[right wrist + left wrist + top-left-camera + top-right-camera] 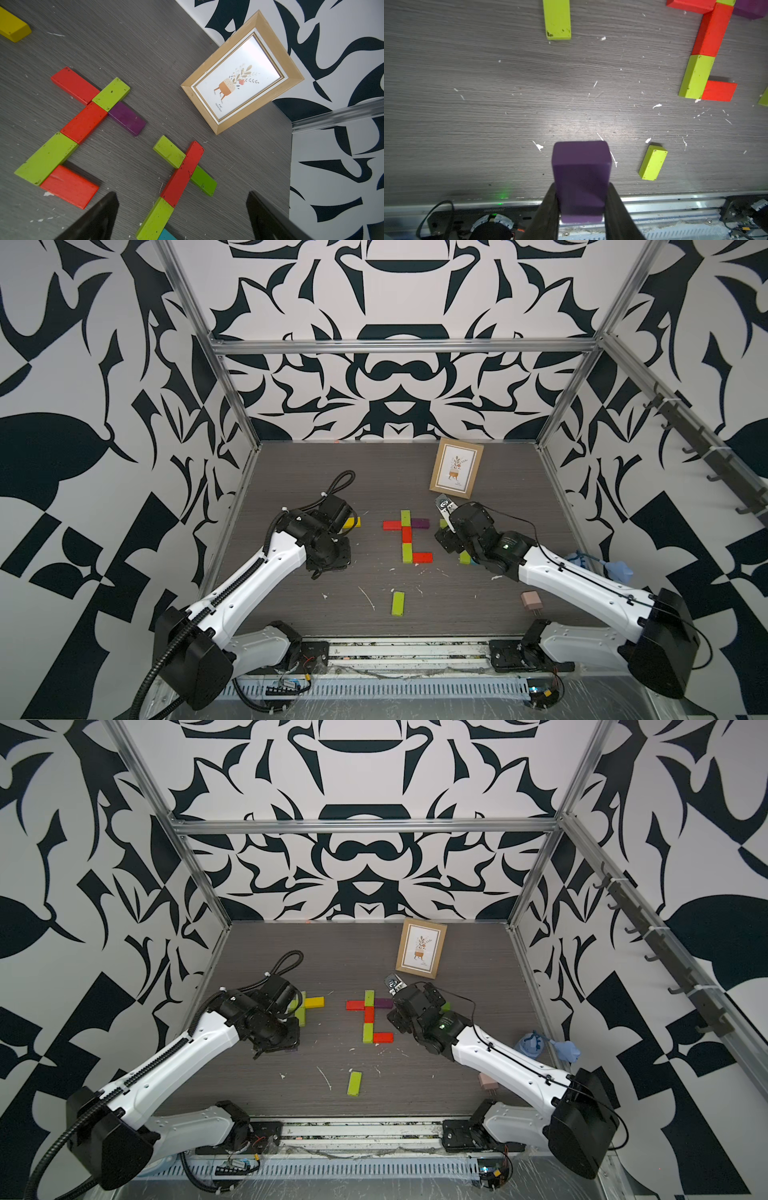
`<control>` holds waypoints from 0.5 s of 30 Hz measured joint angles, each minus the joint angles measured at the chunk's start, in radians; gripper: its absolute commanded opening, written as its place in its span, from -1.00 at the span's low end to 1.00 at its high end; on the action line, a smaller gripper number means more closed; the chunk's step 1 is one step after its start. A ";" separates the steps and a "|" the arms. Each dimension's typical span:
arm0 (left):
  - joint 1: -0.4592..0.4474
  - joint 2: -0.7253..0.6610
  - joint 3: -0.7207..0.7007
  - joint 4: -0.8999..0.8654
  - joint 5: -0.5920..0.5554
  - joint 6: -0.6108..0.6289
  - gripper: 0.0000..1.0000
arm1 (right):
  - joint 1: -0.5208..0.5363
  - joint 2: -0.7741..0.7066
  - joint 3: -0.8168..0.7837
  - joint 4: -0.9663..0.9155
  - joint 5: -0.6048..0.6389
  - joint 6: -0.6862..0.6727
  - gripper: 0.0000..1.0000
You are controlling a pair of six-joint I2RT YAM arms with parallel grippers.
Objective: Assemble the letter t with building blocks
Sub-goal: Assemble the building block at the center of the board.
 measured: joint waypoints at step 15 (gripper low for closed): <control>0.126 0.212 0.008 0.068 -0.023 0.117 -0.58 | 0.000 0.021 0.000 0.000 0.000 0.000 0.99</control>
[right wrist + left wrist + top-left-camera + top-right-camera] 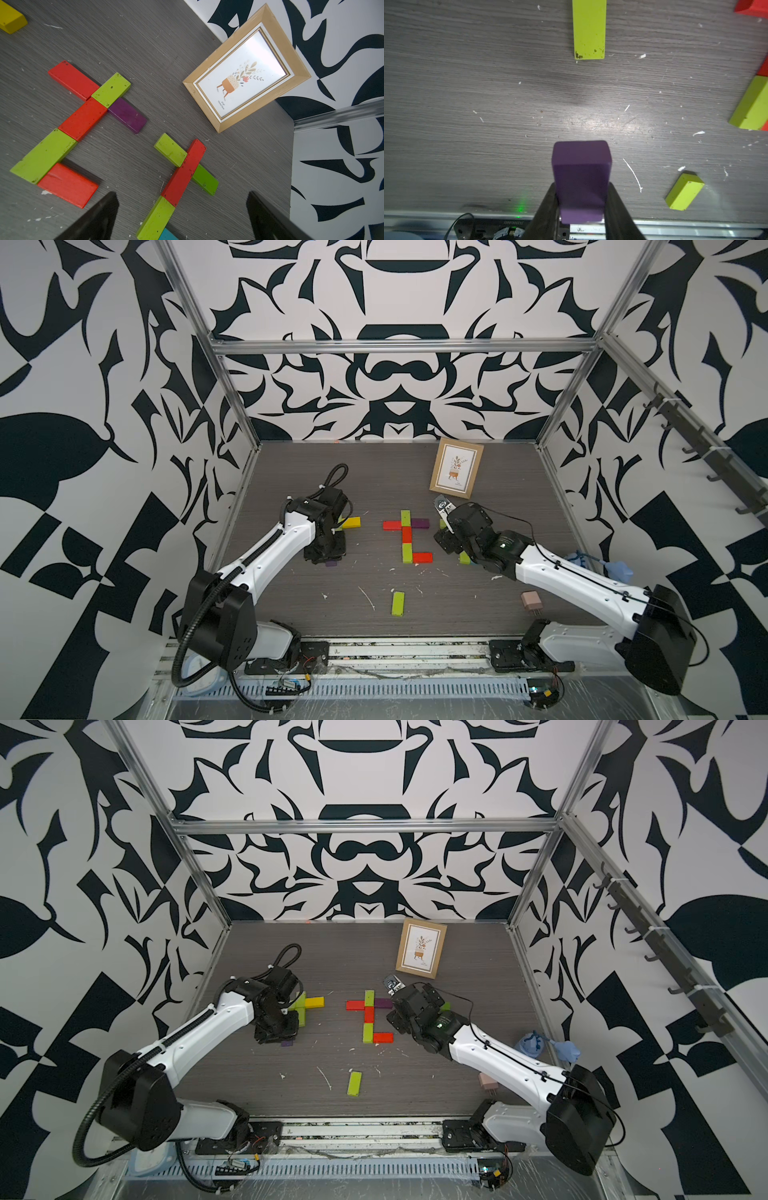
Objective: Assemble the letter t with building blocks
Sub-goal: Assemble the building block at the center of the board.
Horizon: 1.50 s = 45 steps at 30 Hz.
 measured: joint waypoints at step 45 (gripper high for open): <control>0.037 0.302 -0.036 0.204 0.047 -0.006 -0.41 | 0.000 0.001 0.000 0.000 0.007 0.000 0.99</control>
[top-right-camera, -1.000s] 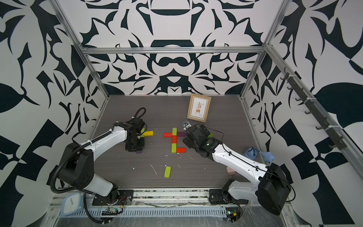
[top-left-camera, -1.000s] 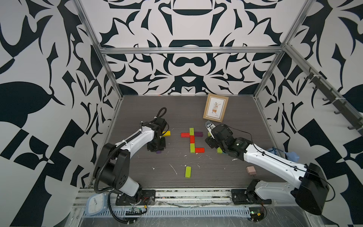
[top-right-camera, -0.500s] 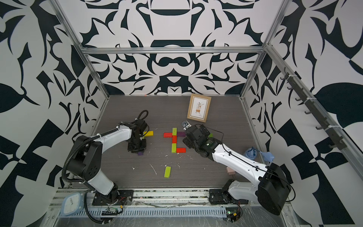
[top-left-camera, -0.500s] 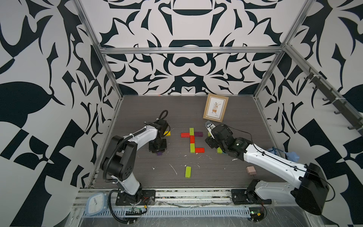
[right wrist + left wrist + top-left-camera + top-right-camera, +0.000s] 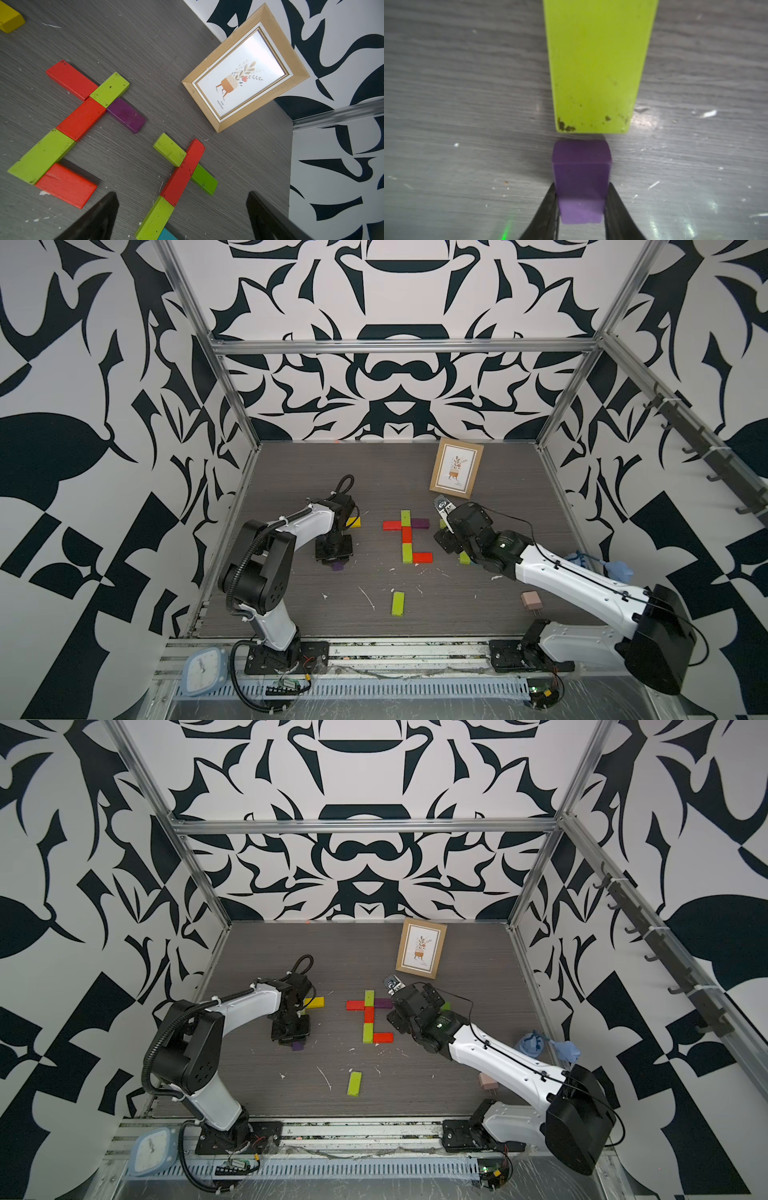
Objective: Assemble the letter t with building blocks
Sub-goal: Assemble the building block at the center of the board.
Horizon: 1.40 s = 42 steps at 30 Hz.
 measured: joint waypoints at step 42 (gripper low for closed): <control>0.042 0.076 0.090 -0.033 0.037 0.054 -0.30 | 0.000 0.031 0.003 0.000 0.016 -0.007 0.99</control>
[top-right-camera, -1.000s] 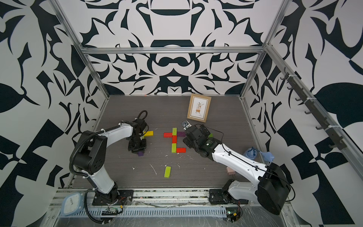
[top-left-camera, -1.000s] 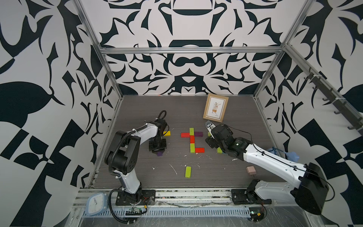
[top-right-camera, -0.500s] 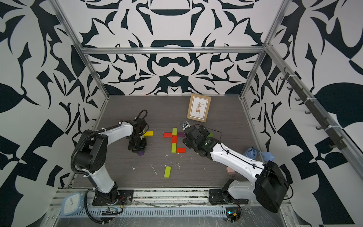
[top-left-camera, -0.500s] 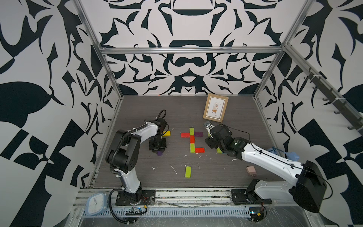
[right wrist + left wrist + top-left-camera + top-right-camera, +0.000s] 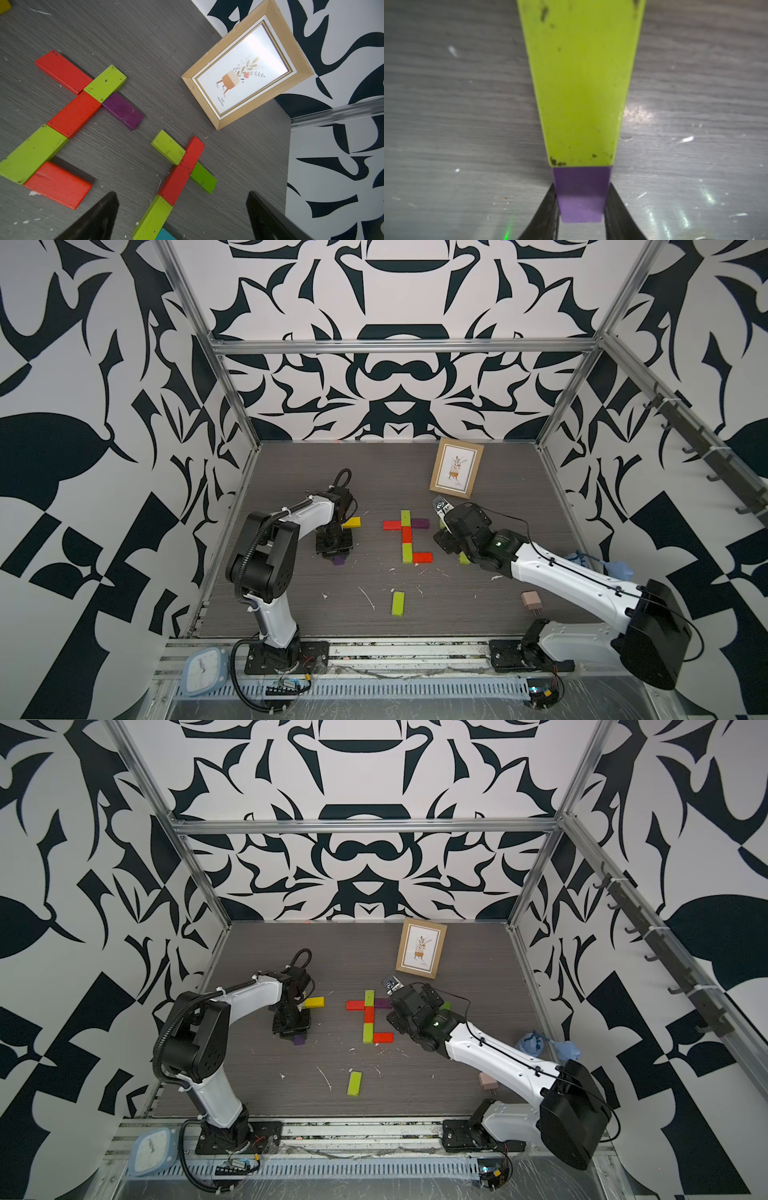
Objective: Assemble the letter t with building blocks
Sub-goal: Assemble the building block at the center of the board, then pick up the building block from the center of the board.
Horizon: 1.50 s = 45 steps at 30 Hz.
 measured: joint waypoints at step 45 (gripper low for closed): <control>-0.240 -0.436 -0.049 -0.017 -0.032 -0.082 0.53 | -0.005 -0.084 0.002 0.031 -0.023 0.050 1.00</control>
